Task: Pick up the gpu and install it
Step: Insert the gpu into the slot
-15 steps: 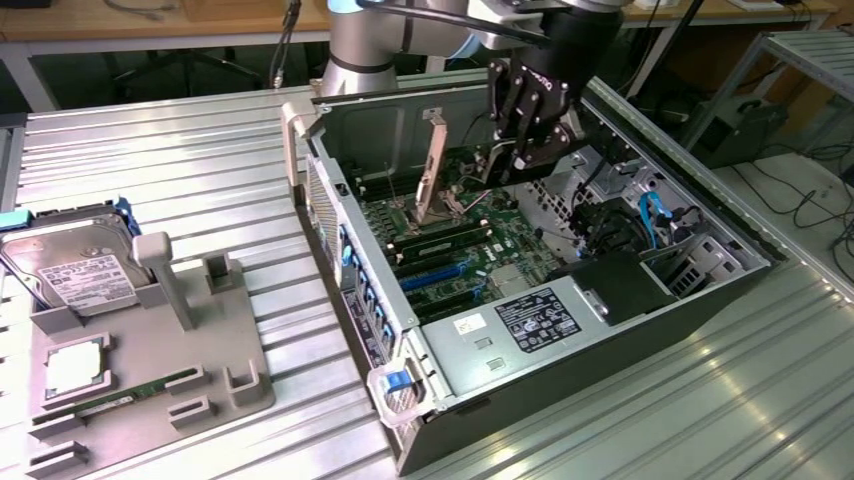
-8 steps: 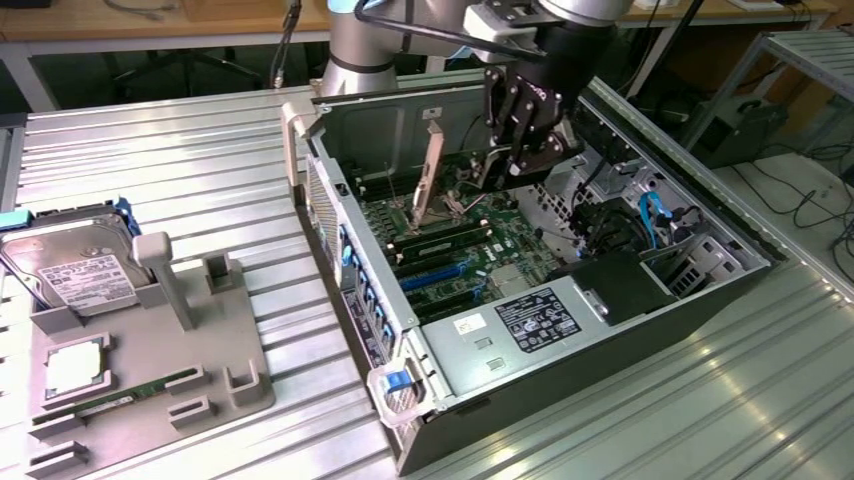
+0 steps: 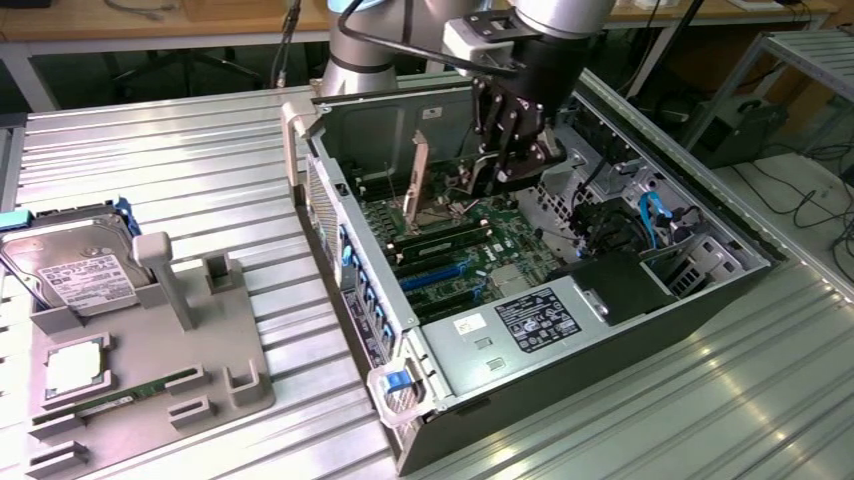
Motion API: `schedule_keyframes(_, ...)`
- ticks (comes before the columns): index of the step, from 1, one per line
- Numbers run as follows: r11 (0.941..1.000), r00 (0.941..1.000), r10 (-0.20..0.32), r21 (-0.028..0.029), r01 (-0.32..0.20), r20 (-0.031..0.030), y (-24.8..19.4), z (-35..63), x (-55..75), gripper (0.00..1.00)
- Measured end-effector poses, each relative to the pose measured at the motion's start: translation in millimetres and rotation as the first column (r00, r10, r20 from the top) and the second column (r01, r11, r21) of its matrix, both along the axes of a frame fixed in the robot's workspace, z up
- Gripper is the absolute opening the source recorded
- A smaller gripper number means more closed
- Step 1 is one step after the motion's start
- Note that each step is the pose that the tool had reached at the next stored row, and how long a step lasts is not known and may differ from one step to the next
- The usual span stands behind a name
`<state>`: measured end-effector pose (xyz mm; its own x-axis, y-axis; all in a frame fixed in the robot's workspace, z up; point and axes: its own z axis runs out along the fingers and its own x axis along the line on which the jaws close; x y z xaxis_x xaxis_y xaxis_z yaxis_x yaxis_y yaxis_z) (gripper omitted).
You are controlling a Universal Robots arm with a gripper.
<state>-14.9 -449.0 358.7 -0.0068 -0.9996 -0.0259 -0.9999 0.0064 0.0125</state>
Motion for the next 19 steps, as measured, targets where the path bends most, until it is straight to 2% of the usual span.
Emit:
schedule_keyframes(3, 0.9996, 0.9996, -0.029, 0.0001, 0.029, 0.0000, 0.3, -6.8, -1.9, 0.28)
schedule_keyframes(8, 0.9999, 0.9999, -0.012, 0.0049, 0.012, -0.0001, 0.3, -17.0, -6.9, 0.28)
schedule_keyframes(11, 0.9999, 0.9999, -0.010, 0.0050, 0.010, -0.0001, 0.3, -22.4, -7.0, 0.28)
schedule_keyframes(13, 0.9999, 0.9999, -0.010, 0.0047, 0.010, -0.0002, -1.3, -25.0, -7.1, 0.28)
schedule_keyframes(14, 0.9999, 0.9999, -0.010, 0.0060, 0.010, -0.0002, -2.8, -25.1, -7.1, 0.28)
schedule_keyframes(17, 0.9999, 1.0000, -0.006, 0.0083, 0.006, 0.0004, -3.2, -25.9, -7.1, 0.28)
schedule_keyframes(19, 0.9999, 1.0000, 0.006, 0.0127, -0.006, 0.0026, -3.3, -28.9, -8.3, 0.28)
